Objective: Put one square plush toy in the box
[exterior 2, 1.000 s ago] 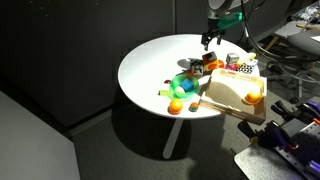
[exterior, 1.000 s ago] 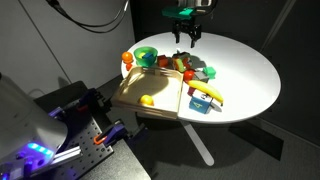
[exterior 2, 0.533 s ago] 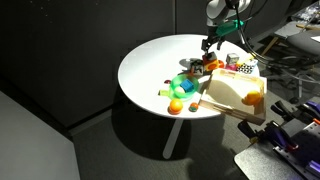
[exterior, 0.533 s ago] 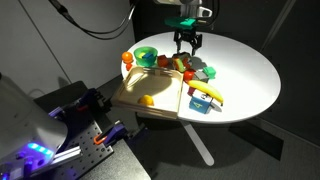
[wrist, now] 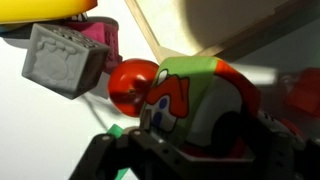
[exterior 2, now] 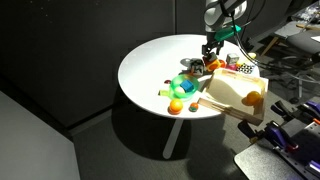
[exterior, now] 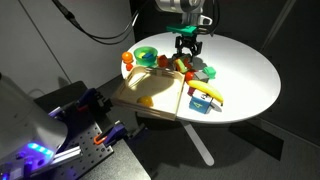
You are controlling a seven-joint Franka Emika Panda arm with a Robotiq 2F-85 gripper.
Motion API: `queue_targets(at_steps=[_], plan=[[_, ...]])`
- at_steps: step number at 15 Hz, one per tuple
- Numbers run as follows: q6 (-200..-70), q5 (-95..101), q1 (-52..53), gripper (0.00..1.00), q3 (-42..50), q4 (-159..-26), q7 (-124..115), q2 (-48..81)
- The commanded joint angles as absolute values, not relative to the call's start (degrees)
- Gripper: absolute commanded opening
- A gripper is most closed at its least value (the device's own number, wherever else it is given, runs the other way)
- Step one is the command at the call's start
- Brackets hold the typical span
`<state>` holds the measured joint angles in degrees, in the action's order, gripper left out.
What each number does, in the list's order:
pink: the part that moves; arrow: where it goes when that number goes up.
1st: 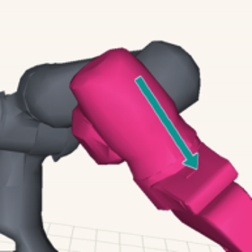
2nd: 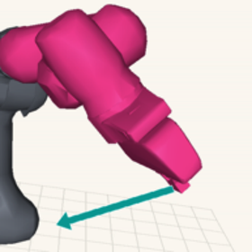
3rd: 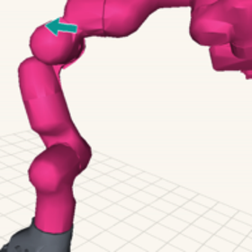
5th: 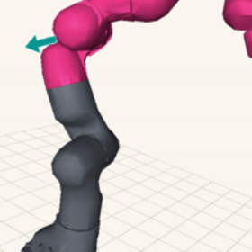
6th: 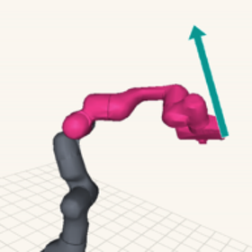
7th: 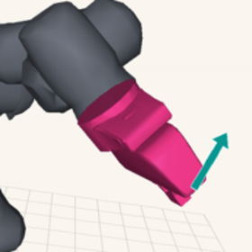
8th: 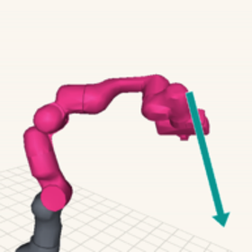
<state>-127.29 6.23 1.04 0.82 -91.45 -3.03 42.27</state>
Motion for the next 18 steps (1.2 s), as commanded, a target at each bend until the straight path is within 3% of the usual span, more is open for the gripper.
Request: queue_targets(at_steps=[1,8,11,18], plan=[[-124.0,6.0,1.7,0.56,1.8,-88.2,-4.1,43.6],[-123.5,5.9,2.5,0.04,2.5,-89.1,-7.3,39.9],[-123.5,5.7,2.6,0.00,2.5,-89.8,-8.3,38.0],[-122.4,6.3,2.9,0.02,2.8,-93.3,-10.0,32.9]])
